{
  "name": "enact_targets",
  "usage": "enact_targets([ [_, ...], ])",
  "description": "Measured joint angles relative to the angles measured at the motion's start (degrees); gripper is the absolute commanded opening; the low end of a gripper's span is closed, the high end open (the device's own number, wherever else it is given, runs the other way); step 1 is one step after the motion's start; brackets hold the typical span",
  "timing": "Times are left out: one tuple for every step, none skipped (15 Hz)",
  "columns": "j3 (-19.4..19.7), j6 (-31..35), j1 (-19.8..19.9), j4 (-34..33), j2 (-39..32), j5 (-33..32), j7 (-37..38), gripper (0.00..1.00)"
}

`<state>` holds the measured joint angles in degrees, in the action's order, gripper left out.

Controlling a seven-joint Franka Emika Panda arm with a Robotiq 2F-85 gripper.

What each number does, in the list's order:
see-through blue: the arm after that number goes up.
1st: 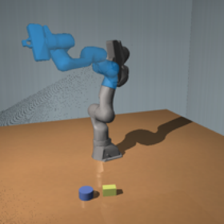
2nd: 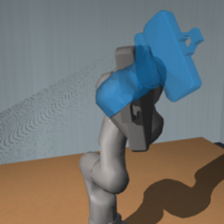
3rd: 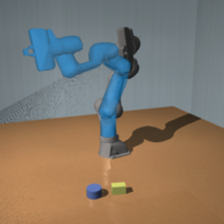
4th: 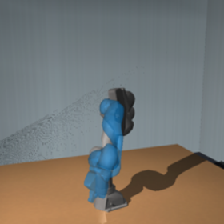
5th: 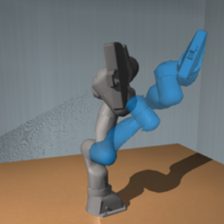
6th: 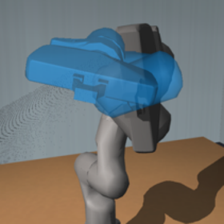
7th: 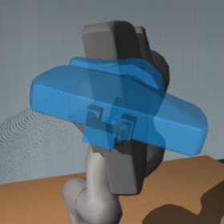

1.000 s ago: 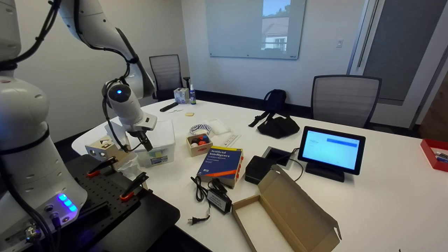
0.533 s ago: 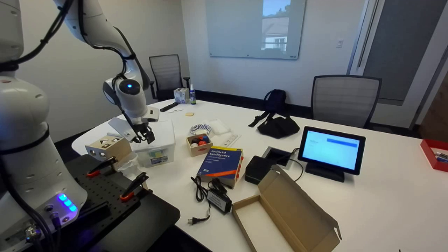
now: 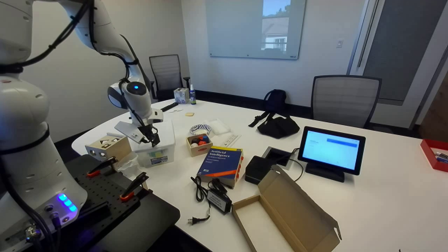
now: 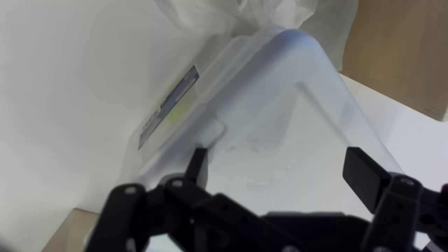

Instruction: Place the white lid on the tote

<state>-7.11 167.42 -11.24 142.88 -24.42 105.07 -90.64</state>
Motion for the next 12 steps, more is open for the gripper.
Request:
enact_targets([
  [0.00,0.53,0.00,-0.26,-0.70,-1.27,0.76,1.00],
  [0.00,0.93,0.00,-0.47,-1.23,-2.94,1.87,1.00],
  [0.00,1.32,0.01,-0.59,-1.60,-4.71,3.22,1.00],
  [0.01,1.65,0.02,-0.61,-1.88,-6.52,4.68,1.00],
  [0.02,1.82,0.02,-0.60,-2.12,-8.55,6.41,1.00],
  [0.04,1.93,0.02,-0.60,-2.31,-10.52,8.04,1.00],
  [0.05,2.04,0.02,-0.59,-2.49,-12.47,9.76,1.00],
  [0.09,2.07,0.02,-0.59,-2.60,-14.02,11.23,1.00],
  [0.15,2.10,0.02,-0.59,-2.69,-15.35,12.38,1.00],
  [0.21,2.18,0.01,-0.59,-2.82,-16.55,13.43,1.00],
  [0.25,2.41,0.00,-0.61,-3.00,-17.64,14.43,1.00],
  [0.26,2.70,-0.01,-0.70,-3.28,-18.47,14.89,1.00],
])
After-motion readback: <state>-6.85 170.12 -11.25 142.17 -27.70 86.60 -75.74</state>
